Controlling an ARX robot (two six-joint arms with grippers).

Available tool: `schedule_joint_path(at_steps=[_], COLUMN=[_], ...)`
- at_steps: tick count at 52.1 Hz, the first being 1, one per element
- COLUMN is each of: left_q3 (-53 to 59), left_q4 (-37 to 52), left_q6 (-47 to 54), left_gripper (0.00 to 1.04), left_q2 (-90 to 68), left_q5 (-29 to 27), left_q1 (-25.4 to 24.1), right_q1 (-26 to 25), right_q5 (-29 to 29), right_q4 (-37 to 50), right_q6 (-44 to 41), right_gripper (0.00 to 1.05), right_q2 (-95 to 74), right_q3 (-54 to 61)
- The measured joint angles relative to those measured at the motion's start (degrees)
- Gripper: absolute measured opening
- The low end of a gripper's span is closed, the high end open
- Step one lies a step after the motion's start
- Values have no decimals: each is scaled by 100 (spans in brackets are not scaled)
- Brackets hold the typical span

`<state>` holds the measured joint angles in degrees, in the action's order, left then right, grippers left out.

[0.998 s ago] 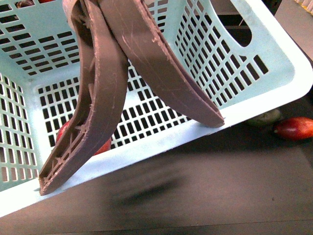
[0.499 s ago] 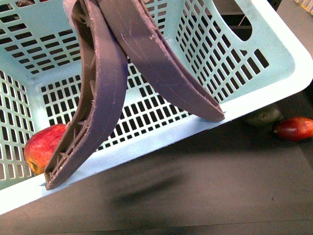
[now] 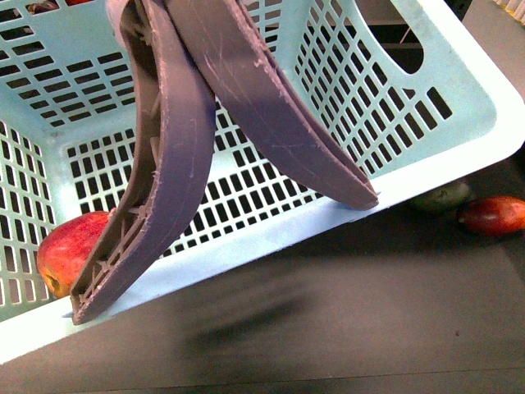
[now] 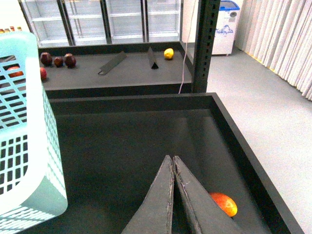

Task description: Pick apple with right arm and hold basket with left

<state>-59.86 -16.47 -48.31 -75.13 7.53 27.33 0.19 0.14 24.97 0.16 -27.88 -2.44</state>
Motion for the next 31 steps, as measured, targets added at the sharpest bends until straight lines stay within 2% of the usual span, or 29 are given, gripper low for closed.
schedule_joint_path(at_steps=[9,31], left_q3=[0,0], left_q4=[2,2], left_q6=[2,4], left_gripper=[18,18], left_q2=[0,0], left_q5=[0,0], left_q1=[0,0], right_q1=[0,0], right_q5=[0,-4], right_q4=[11,-953], right_q6=[0,0], right_gripper=[2,2], right_q2=[249,1246], right_q3=[140,140])
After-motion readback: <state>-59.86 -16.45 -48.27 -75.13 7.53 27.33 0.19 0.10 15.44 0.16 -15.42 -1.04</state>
